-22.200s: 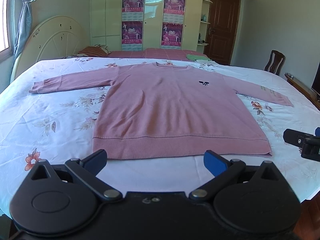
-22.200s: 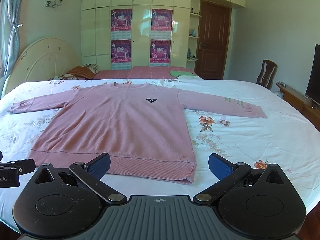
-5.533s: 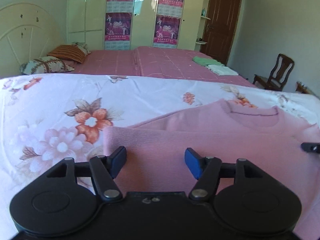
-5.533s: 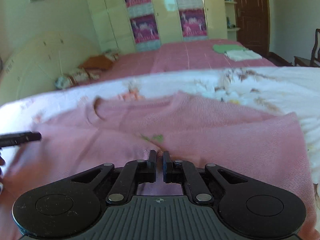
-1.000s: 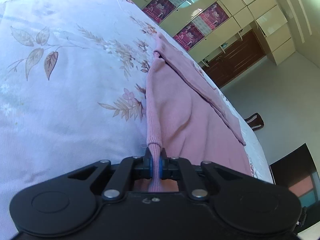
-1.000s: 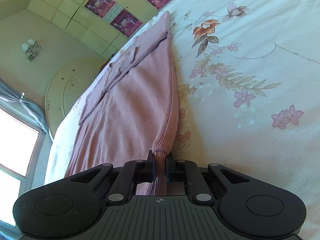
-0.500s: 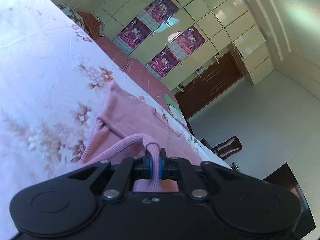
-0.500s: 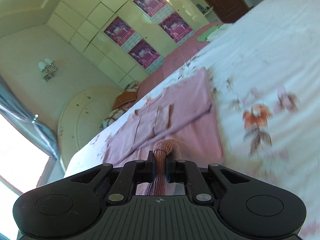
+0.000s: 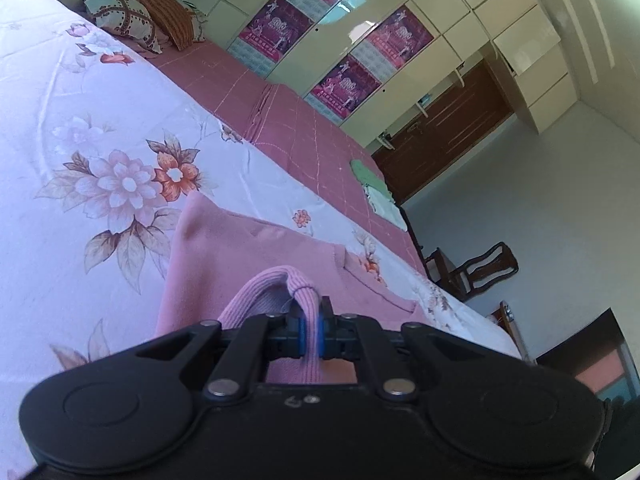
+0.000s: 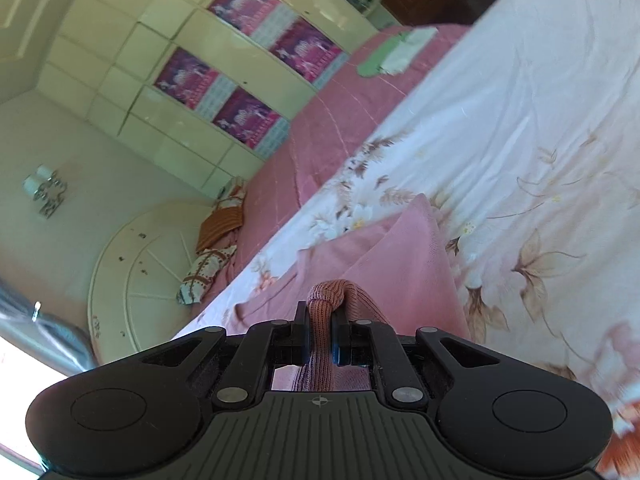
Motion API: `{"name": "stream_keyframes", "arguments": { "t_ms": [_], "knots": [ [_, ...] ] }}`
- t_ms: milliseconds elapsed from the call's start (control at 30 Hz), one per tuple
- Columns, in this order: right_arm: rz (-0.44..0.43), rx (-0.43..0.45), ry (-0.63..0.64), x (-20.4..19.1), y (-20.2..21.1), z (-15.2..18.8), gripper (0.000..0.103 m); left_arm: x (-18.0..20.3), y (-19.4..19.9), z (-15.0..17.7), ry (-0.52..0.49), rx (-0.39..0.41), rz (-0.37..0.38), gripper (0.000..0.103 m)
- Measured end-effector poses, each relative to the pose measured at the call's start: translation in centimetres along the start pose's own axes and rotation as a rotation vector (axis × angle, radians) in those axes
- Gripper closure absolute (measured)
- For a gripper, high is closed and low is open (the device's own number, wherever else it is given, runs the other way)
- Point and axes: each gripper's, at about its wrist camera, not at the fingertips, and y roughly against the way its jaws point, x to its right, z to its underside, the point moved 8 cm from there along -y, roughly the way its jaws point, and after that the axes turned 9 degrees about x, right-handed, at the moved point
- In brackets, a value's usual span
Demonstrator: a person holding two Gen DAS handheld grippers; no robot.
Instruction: Fold small clothes
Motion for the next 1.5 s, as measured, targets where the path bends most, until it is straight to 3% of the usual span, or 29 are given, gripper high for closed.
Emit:
{"name": "stream_keyframes", "arguments": {
  "t_ms": [233,300,333,400,433,467,533,600,767,1000,1033,1067,1100,1133,1167,1200,1233,1267,1367,1400,1433,1500],
  "knots": [
    [0.026,-0.042,-0.084,4.3,-7.3,-1.0,0.094,-2.2,-5.6,-0.3,-0.015,-0.029,0.010,0.096],
    [0.007,-0.038,-0.087,4.9,-8.5,-1.4,0.094,-2.4,-6.1,-0.5,-0.016,-0.022,0.003,0.089],
    [0.004,-0.034,-0.084,5.1,-8.8,-1.6,0.094,-2.3,-6.0,-0.8,-0.014,-0.014,0.009,0.079],
    [-0.005,-0.020,-0.087,4.9,-8.7,-2.2,0.078,-2.1,-5.1,-1.6,-0.049,0.034,0.004,0.048],
    [-0.018,0.003,-0.068,4.6,-8.3,-2.6,0.051,-2.2,-4.5,-2.1,-0.084,0.083,-0.024,0.030],
    [-0.012,0.061,-0.025,4.2,-7.5,-3.3,0.029,-2.3,-4.1,-2.6,-0.111,0.109,-0.035,0.030],
    [-0.023,0.113,0.005,4.0,-6.4,-4.2,0.025,-2.4,-3.8,-2.9,-0.136,0.086,-0.022,0.033],
    [-0.015,0.099,0.039,3.8,-6.3,-4.5,0.025,-1.9,-4.0,-2.7,-0.246,0.047,-0.029,0.037],
    [0.029,0.006,0.368,1.1,-7.9,-2.5,0.039,-0.4,-6.3,-1.5,-0.465,-0.065,-0.035,0.041],
    [0.091,-0.063,0.601,0.3,-12.1,0.4,0.040,0.5,-10.0,-0.4,-0.634,-0.161,-0.013,0.043],
    [0.100,-0.076,0.632,0.3,-12.7,0.8,0.050,0.5,-10.4,-0.1,-0.645,-0.180,-0.006,0.049],
    [0.107,-0.101,0.658,0.4,-13.6,1.1,0.068,0.5,-10.8,0.1,-0.652,-0.194,-0.003,0.056],
    [0.123,-0.123,0.682,0.8,-14.2,1.3,0.072,0.6,-11.0,0.4,-0.659,-0.200,0.007,0.059],
    [0.137,-0.129,0.712,0.8,-14.4,1.6,0.075,0.8,-11.1,0.5,-0.671,-0.199,0.016,0.070],
    [0.135,-0.127,0.740,0.8,-14.5,1.8,0.078,0.9,-11.1,0.7,-0.684,-0.200,0.024,0.088],
    [0.131,-0.128,0.753,0.8,-14.5,1.9,0.081,1.0,-11.0,0.8,-0.691,-0.189,0.026,0.094],
    [0.123,-0.127,0.760,0.7,-14.4,2.0,0.093,1.2,-10.6,0.5,-0.693,-0.149,0.028,0.099],
    [0.116,-0.119,0.764,0.6,-14.1,2.1,0.095,1.4,-9.9,0.2,-0.691,-0.100,0.037,0.100],
    [0.062,-0.015,0.766,-0.6,-11.9,1.3,0.096,2.5,-5.1,-2.5,-0.571,0.179,0.141,0.100],
    [0.034,0.042,0.744,-1.2,-10.7,0.8,0.096,2.1,-4.2,-3.2,-0.530,0.232,0.131,0.100],
    [0.007,0.107,0.700,-1.7,-9.4,0.0,0.096,1.5,-4.3,-3.5,-0.508,0.249,0.096,0.100],
    [0.034,0.159,0.656,-1.1,-9.2,-0.7,0.096,-0.3,-6.4,-3.4,-0.466,0.192,0.013,0.100]
  ]
}}
